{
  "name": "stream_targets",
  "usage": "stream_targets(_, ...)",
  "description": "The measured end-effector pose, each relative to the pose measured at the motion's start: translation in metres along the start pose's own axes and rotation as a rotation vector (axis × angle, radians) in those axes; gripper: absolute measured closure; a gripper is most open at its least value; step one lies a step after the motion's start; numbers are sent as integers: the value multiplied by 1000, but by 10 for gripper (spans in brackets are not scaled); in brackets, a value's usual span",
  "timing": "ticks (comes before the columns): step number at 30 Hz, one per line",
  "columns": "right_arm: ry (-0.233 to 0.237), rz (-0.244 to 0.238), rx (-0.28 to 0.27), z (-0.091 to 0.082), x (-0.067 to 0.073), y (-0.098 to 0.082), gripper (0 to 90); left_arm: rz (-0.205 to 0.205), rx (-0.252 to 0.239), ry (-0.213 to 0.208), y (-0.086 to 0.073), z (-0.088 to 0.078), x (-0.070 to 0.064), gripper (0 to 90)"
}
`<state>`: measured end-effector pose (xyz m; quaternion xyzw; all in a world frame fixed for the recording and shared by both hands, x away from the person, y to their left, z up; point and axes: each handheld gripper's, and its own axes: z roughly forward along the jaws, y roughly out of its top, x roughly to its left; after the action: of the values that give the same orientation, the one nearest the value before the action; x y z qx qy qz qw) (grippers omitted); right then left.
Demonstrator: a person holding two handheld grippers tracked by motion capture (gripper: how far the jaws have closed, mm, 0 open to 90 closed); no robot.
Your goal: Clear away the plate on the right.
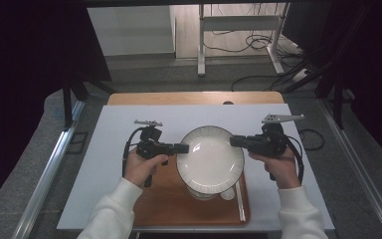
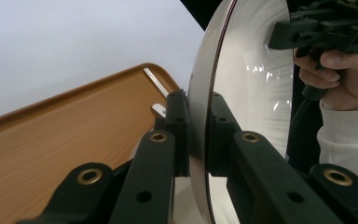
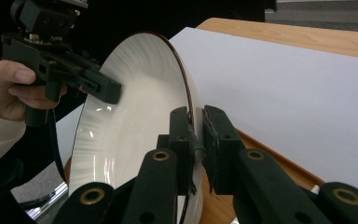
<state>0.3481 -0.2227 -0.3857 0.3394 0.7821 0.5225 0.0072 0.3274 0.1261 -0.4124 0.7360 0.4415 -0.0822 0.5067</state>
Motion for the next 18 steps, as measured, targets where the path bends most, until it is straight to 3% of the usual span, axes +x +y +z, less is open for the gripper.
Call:
stream_targets(4, 17, 4, -2, 0, 1, 0, 798, -15, -4, -21, 2, -3, 3, 827)
stream_targets(13, 5, -44, -56, -7, 7, 4, 467, -74, -53, -12, 5, -21, 17, 834)
stream_targets(18, -36, -71, -94, -17, 10, 2, 364, -71, -76, 38, 0, -45, 25, 831)
